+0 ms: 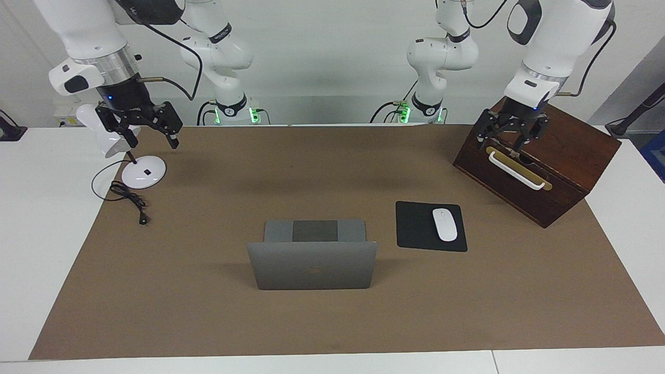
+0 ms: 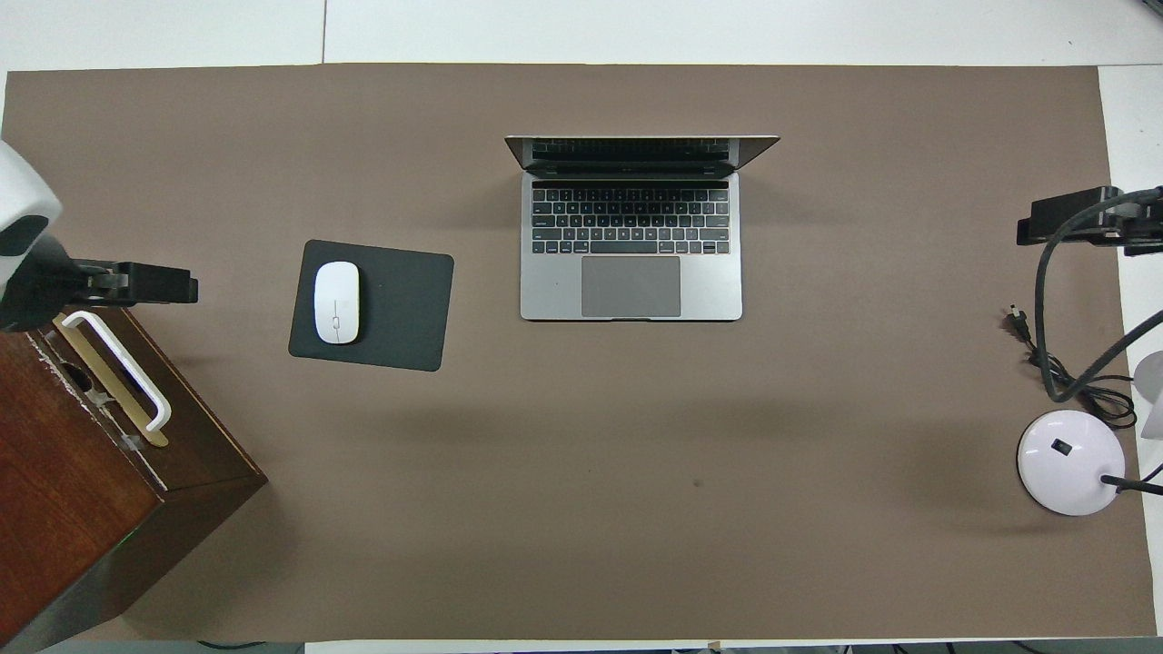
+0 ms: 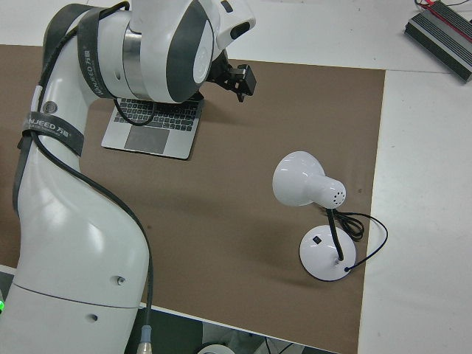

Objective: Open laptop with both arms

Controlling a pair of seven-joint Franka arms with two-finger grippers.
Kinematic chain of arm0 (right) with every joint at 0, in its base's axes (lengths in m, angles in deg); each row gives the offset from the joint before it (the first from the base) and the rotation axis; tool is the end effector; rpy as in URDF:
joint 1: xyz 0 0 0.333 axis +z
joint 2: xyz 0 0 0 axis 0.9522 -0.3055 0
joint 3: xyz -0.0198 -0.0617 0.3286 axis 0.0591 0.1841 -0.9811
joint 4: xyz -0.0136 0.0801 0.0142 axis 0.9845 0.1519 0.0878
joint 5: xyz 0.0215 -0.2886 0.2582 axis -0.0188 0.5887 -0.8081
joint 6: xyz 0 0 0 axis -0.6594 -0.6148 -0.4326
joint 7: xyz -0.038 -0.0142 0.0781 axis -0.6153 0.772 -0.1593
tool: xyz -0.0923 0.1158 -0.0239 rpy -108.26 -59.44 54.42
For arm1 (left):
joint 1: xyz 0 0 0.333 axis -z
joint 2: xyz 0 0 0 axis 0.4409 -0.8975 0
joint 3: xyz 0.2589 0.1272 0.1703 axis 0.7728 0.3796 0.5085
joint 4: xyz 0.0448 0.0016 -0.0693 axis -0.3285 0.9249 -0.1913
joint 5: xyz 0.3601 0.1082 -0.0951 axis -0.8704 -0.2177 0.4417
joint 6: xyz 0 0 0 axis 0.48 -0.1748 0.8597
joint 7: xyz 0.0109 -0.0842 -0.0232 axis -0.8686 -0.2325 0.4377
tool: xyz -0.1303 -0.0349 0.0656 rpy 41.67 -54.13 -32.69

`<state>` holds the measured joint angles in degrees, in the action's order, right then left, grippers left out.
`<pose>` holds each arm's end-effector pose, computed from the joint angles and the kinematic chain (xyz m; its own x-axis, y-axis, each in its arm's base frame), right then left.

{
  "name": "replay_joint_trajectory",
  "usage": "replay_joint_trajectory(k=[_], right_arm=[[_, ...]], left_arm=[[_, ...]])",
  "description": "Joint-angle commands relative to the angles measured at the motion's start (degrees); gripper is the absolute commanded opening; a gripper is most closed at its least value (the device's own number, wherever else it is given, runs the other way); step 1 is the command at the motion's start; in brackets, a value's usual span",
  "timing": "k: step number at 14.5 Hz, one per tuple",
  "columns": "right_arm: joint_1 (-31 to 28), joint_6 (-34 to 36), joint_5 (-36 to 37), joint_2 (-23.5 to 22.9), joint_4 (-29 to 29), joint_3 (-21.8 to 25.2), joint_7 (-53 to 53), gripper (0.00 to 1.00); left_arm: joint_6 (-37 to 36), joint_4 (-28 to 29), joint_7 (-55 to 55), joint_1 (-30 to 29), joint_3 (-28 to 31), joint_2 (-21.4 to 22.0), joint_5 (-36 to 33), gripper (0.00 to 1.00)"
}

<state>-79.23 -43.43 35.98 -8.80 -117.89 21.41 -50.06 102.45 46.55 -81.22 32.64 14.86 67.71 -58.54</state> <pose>0.5534 -0.0062 0.6176 0.9853 -0.1206 0.1208 -0.1147 -0.9919 -0.0545 0.5232 -0.0452 0.5795 0.9899 -0.0692 0.1236 -0.0757 -0.9960 0.0485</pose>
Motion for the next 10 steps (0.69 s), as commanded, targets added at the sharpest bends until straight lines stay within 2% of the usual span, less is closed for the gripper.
replay_joint_trajectory(k=[1, 4, 10], right_arm=[[0.85, -0.55, 0.34, 1.52, -2.15, -0.31, 0.50, 1.00], [9.54, -0.28, 0.42, 1.96, -2.50, 8.82, 0.68, 1.00], [9.56, -1.51, 0.95, 2.14, -3.03, 9.01, -0.19, 1.00]], left_arm=[[-1.11, 0.53, -0.06, -4.97, -0.61, 0.86, 0.02, 1.00], [-2.26, 0.62, 0.21, -9.02, -0.61, 1.48, 0.02, 1.00], [-1.90, -1.48, 0.03, -9.65, -0.70, 0.69, 0.02, 1.00]])
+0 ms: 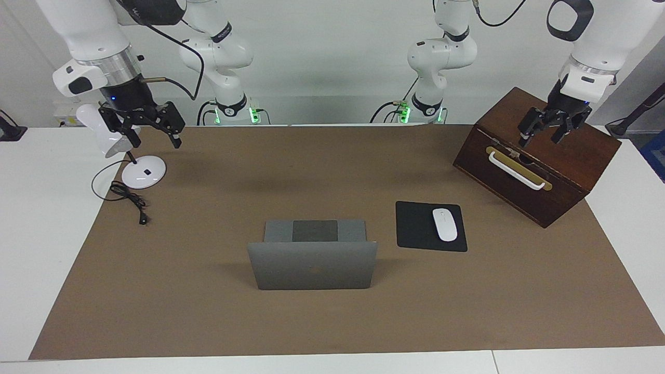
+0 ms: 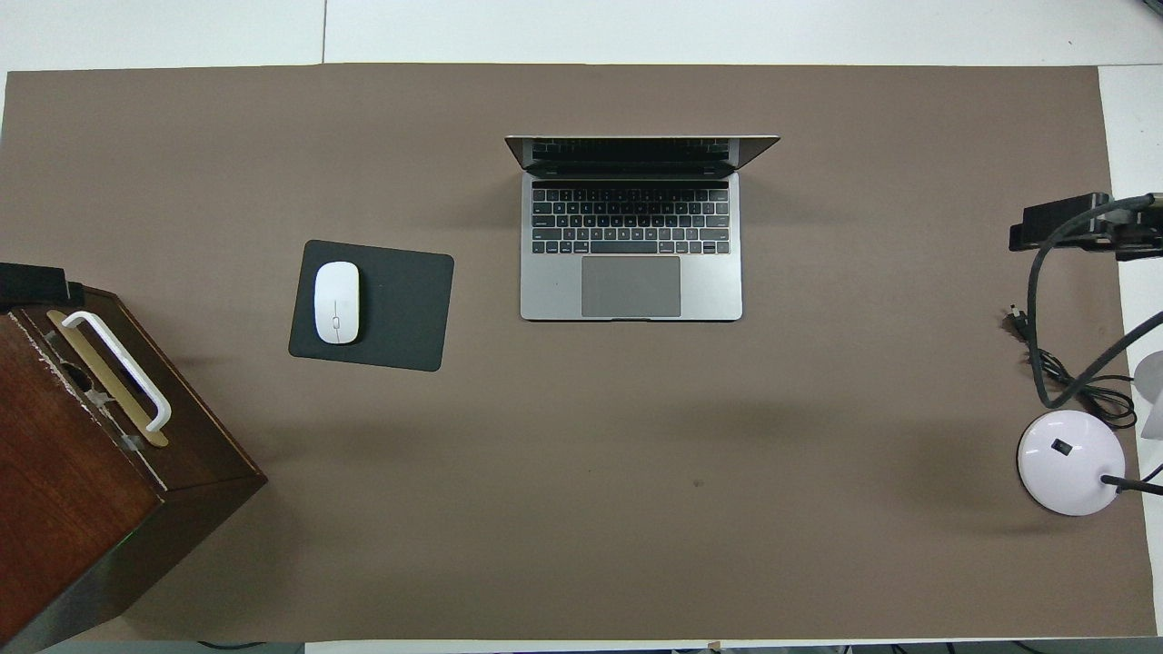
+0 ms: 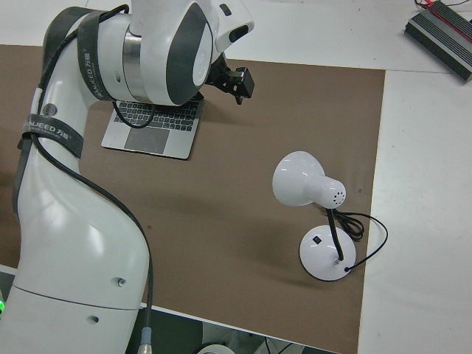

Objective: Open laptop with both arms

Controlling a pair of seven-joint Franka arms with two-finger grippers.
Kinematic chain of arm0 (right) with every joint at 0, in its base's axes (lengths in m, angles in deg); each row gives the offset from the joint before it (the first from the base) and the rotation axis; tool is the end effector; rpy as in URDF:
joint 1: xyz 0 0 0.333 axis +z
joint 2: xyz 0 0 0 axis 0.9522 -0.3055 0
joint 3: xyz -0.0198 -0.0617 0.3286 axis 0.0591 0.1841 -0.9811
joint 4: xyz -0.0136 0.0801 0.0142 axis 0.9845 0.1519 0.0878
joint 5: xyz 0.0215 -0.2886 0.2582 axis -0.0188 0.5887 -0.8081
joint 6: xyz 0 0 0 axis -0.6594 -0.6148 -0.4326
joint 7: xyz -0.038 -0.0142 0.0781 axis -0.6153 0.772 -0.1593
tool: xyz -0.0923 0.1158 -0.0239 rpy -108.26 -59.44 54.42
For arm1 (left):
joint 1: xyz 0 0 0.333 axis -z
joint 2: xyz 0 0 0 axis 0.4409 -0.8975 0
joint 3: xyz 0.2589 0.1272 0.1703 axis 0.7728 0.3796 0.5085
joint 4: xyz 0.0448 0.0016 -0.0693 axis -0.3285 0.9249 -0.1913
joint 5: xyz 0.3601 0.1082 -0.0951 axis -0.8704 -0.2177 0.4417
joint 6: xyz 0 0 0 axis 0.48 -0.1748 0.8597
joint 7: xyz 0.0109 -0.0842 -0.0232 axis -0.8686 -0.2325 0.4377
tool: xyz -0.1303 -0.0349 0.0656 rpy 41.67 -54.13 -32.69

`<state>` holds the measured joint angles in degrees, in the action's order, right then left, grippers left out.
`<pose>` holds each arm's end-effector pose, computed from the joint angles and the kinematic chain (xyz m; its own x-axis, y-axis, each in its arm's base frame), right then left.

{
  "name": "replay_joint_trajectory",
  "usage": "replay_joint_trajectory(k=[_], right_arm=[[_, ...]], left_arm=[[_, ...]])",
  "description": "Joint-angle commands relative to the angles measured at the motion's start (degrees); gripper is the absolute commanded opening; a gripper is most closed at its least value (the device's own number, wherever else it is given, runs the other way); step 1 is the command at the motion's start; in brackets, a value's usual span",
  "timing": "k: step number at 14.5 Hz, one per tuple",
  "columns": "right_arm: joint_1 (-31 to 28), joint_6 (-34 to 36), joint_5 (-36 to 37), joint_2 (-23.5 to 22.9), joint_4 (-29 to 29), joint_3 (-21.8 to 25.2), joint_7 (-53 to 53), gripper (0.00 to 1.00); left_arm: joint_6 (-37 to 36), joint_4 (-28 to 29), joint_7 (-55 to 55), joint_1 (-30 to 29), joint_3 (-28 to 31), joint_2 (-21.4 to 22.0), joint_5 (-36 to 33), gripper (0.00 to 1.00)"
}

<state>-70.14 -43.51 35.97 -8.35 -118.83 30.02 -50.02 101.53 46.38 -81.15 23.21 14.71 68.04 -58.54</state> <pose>0.5504 -0.0033 0.6143 0.9870 -0.1137 0.1131 -0.1074 -0.9924 -0.0606 0.5203 0.0394 0.5823 0.9892 0.0894 0.1165 0.0843 -0.9953 0.0482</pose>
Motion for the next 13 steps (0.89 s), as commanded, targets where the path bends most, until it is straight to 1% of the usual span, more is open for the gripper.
replay_joint_trajectory(k=[1, 3, 5, 7, 9, 13], right_arm=[[0.39, -1.78, 0.95, 1.60, -2.61, 0.58, -1.03, 1.00], [0.39, -2.75, 0.95, 1.68, -3.32, 0.84, -2.09, 1.00], [0.39, -2.75, 0.95, 1.68, -3.32, 0.93, -2.09, 1.00], [0.39, -2.75, 0.95, 1.77, -3.32, 1.02, -2.18, 1.00], [0.39, -2.75, 0.95, 1.69, -3.32, 1.11, -2.09, 1.00], [0.30, -3.10, 0.95, 1.77, -4.47, 1.19, -2.18, 1.00]], left_arm=[[-1.34, -2.10, -0.04, 0.22, -0.55, -0.07, -0.06, 1.00], [-2.65, -3.86, -0.04, 1.10, -0.55, -0.87, -0.06, 1.00], [-4.67, -5.96, -0.12, 3.73, -0.20, -2.36, -0.67, 1.00], [-8.00, -9.64, -0.04, 8.72, 4.61, -4.55, -2.17, 1.00], [-11.35, -14.13, -0.04, 10.68, 6.21, -6.22, -2.08, 1.00], [-12.76, -14.06, 0.05, 11.30, 6.48, -6.41, -2.08, 1.00]])
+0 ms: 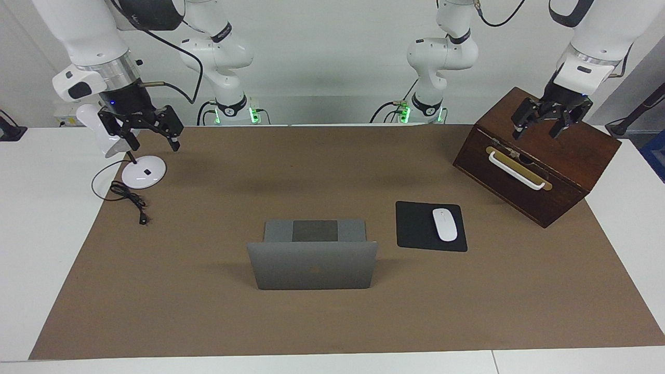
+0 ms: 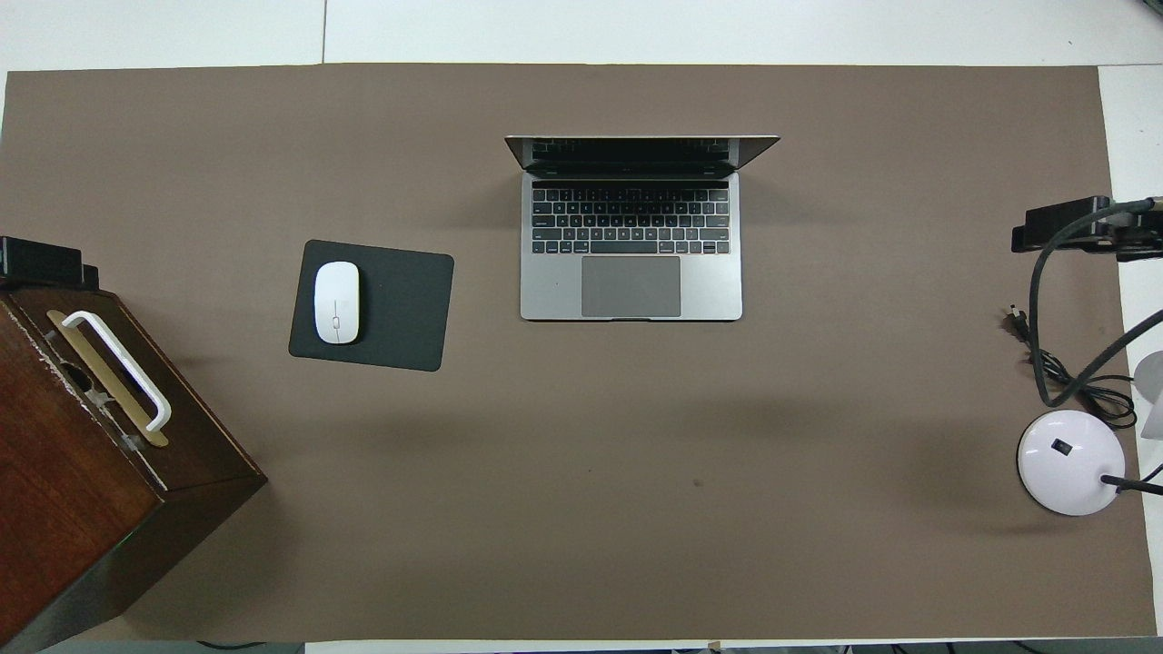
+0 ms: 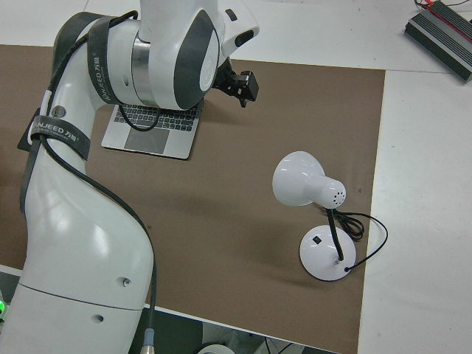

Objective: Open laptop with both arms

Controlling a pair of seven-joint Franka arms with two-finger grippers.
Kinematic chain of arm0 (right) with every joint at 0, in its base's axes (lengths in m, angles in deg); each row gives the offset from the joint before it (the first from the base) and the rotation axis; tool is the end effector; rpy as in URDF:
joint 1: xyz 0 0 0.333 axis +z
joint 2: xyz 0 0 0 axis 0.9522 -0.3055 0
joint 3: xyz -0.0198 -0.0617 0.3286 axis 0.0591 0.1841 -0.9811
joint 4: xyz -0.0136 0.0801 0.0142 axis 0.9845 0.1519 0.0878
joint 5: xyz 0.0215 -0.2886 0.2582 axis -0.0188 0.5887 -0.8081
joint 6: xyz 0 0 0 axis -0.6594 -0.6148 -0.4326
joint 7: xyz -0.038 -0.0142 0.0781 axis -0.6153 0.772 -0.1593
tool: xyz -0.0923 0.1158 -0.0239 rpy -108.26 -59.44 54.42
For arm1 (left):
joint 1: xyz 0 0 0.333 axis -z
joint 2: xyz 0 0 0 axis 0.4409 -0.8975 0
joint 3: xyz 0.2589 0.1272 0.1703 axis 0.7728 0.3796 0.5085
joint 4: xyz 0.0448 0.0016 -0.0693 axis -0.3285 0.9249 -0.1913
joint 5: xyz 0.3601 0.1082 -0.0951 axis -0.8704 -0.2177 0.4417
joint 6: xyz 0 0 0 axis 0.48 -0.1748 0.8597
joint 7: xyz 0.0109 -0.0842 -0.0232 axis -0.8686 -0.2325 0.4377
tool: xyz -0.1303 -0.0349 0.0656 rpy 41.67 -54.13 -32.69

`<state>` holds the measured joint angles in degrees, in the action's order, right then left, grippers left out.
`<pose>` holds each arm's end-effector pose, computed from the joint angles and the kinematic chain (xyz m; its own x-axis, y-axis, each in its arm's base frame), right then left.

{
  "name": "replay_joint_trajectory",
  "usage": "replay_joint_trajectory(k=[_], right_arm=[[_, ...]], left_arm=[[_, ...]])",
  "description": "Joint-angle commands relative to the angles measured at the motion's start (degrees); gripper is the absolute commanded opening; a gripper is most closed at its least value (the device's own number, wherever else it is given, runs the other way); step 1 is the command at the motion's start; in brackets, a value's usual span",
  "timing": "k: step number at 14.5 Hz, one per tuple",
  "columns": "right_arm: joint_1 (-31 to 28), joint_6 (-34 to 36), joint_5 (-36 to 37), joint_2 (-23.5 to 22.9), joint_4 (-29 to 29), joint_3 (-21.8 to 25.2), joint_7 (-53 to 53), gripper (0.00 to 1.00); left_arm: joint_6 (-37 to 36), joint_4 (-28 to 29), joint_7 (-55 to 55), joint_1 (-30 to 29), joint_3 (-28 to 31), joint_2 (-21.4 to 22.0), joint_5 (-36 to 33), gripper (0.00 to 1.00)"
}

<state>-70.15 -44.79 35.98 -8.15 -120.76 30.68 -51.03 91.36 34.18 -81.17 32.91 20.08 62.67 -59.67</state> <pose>0.5504 -0.0100 0.6022 0.9884 -0.1089 0.1063 -0.1031 -0.9929 -0.0586 0.5376 0.0030 0.6171 0.9983 0.0064 0.0582 0.0046 -0.9995 0.0312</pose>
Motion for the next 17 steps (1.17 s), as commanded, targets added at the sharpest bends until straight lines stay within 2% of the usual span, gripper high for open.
replay_joint_trajectory(k=[1, 7, 12, 17], right_arm=[[0.31, -1.81, 0.95, 1.57, -2.53, 0.62, -1.25, 1.00], [0.31, -1.99, 3.23, 2.09, -3.41, 1.33, -2.39, 1.00], [0.39, -1.90, 4.29, 2.18, -3.50, 1.33, -3.01, 1.00], [0.39, -1.99, 4.38, 2.18, -3.50, 1.33, -2.92, 1.00]], left_arm=[[-2.68, -1.43, 0.07, 2.13, 1.29, -1.13, -0.96, 1.00], [-1.71, -0.64, 0.34, 2.40, 1.03, -0.78, -0.87, 1.00], [-1.80, -0.46, 0.51, -3.31, -4.50, -0.78, -0.87, 1.00], [-1.98, -0.46, 0.51, -3.49, -4.78, -0.69, -0.87, 1.00]])
